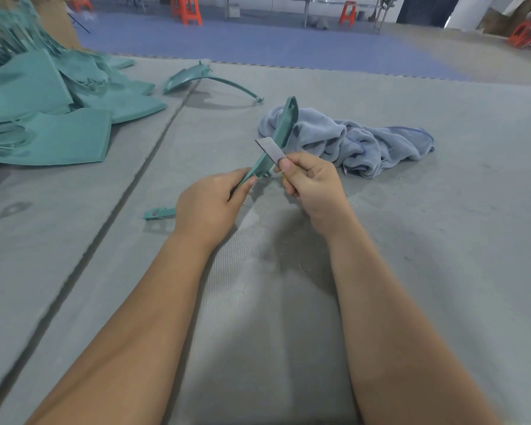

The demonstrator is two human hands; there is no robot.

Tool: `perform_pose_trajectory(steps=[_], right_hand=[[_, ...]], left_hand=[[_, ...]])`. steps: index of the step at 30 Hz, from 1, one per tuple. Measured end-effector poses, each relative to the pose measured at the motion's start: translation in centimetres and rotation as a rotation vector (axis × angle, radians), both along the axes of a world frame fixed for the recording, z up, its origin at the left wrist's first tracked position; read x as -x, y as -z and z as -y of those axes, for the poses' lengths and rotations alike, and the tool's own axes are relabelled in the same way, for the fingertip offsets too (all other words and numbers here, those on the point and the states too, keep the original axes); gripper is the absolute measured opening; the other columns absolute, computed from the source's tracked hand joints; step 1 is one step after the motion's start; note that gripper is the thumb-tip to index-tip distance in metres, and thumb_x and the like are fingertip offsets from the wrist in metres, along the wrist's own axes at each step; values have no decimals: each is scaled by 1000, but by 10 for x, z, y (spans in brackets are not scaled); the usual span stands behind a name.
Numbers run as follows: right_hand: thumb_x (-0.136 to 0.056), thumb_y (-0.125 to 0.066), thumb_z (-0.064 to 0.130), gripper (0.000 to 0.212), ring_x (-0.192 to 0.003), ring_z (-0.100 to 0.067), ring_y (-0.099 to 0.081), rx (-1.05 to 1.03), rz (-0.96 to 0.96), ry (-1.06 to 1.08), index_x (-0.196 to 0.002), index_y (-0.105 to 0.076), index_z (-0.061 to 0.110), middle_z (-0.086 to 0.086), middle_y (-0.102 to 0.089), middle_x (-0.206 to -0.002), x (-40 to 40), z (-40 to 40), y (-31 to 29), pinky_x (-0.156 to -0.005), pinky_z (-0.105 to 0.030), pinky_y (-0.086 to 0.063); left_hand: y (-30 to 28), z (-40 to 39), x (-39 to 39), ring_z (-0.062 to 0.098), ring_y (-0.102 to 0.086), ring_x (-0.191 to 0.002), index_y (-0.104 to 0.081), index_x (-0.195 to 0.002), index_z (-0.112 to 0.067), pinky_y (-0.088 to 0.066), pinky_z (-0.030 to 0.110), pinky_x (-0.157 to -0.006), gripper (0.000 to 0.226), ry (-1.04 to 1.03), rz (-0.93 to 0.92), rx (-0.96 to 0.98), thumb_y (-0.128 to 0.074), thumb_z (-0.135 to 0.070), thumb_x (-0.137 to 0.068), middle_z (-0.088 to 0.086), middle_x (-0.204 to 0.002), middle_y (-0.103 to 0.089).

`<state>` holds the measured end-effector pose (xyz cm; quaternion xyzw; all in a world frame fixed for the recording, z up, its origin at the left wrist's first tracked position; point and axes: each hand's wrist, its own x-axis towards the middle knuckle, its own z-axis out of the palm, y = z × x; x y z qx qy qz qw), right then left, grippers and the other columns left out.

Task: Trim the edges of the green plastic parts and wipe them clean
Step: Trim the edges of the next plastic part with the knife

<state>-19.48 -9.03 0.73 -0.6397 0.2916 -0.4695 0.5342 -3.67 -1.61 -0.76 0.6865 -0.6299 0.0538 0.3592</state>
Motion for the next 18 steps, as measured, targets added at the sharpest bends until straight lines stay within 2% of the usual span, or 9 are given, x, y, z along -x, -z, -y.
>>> perform_pose_trajectory(steps=[5, 9, 12, 18], right_hand=[[-96, -56, 16, 25, -46, -8, -33, -24, 36, -56, -76, -69, 23, 1, -42, -50, 2, 3, 6, -44, -17, -28], [-96, -56, 15, 24, -45, -8, -32, -57, 51, -99, -77, -70, 22, 1, -41, -49, 4, 3, 7, -44, -18, -26], [-99, -53, 11, 24, -43, -7, -31, -76, 22, -99, -80, -67, 15, 0, -40, -49, 8, 4, 5, -45, -19, -25], [-98, -55, 9, 22, -41, -4, -33, -72, -96, -173, -79, -67, 13, 2, -42, -48, 9, 0, 5, -41, -13, -27]], left_hand=[[1, -1, 0, 15, -45, -63, -66, -115, -36, -28, 27, -48, 29, 7, 6, 1, -42, -44, -100, -10, -66, -50], [2, -2, 0, 16, -48, -62, -66, -116, -36, -31, 25, -48, 32, 17, 7, 4, -41, -45, -98, -9, -66, -53], [1, -2, 1, 14, -45, -60, -66, -117, -36, -29, 20, -47, 34, 25, 8, 7, -40, -46, -97, -11, -64, -50], [2, 0, -1, 12, -41, -55, -68, -110, -32, -25, 23, -46, 29, -21, -65, 23, -45, -44, -99, -10, -57, -44]])
